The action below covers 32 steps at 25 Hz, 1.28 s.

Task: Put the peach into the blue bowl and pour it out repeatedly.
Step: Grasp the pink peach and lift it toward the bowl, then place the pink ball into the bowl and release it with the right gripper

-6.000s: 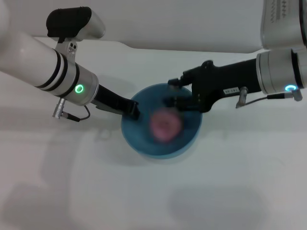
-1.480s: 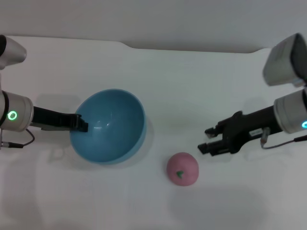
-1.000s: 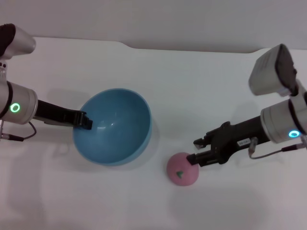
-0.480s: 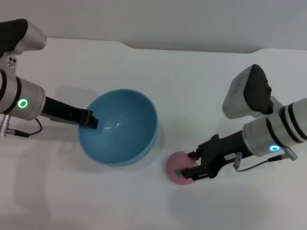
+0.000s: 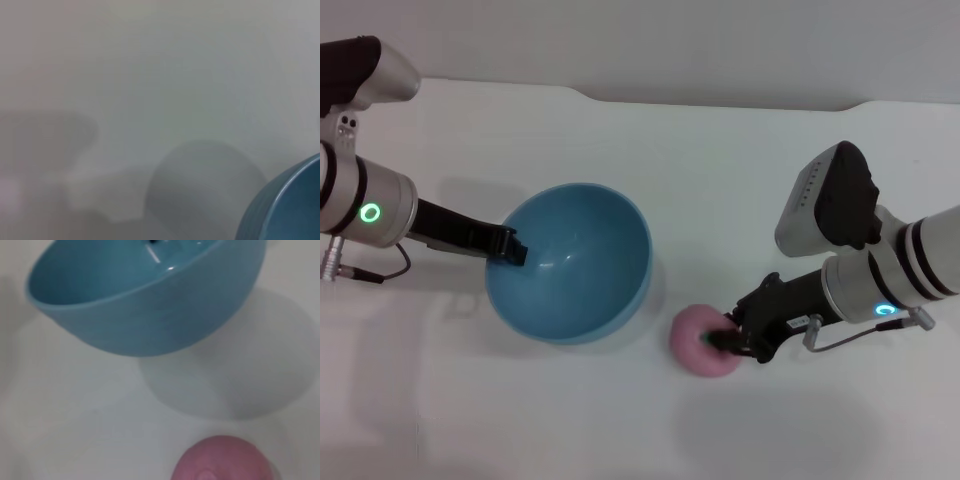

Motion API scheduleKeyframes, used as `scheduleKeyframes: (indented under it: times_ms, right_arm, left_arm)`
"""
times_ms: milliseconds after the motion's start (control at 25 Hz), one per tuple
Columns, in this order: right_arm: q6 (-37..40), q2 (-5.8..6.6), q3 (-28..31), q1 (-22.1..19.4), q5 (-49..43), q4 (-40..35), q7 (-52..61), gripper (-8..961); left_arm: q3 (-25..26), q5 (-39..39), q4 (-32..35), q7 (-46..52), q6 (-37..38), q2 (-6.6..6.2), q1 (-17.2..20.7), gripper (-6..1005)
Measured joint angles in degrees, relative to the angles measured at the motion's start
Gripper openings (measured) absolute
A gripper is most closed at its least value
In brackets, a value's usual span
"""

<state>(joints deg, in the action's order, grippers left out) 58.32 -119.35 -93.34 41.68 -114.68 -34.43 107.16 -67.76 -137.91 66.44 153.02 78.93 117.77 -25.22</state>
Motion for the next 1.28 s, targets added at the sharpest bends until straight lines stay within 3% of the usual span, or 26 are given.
scheduleKeyframes:
  times_ms: [120,320,560,760,800,920,1280]
  right_arm:
    - [-0.26,0.23,0.43,-0.7,1.47,-0.33,-2.23,321]
    - [0.96,0.69,5.98,-3.8,4.49,-2.74,-5.66,189]
    - [4.7,0.78,24.2,-9.52,4.74,-8.29,-11.34,120]
    - [9.7,0.83,35.01,-11.48,9.22,-11.37,-13.46,74]
    - [14.27,0.83,36.78,-11.85,10.48,-13.49,-14.84,65]
    - [20.82,0.71,36.7,-11.9,11.48,-15.01,-18.15,55]
    - [29.75,0.6,32.08,-11.06,10.98,-15.13,-20.88,63]
  left_arm:
    - [-0.07,0.0,-0.11,0.0,0.0,0.0,-0.29,0]
    - [-0.59,0.02,-0.32,0.01,0.0,0.0,-0.92,0]
    - [-3.1,0.08,-1.18,0.53,-0.08,0.0,-2.51,-1]
    - [-11.23,0.56,-4.88,4.46,-2.41,0.17,-6.5,0]
    - [-16.26,0.61,-6.12,7.09,-4.49,0.31,-8.75,0]
    - [-20.13,0.63,-7.45,9.46,-6.26,0.36,-11.13,0]
    - [-21.54,1.23,-9.72,11.3,-8.08,0.58,-14.08,-1]
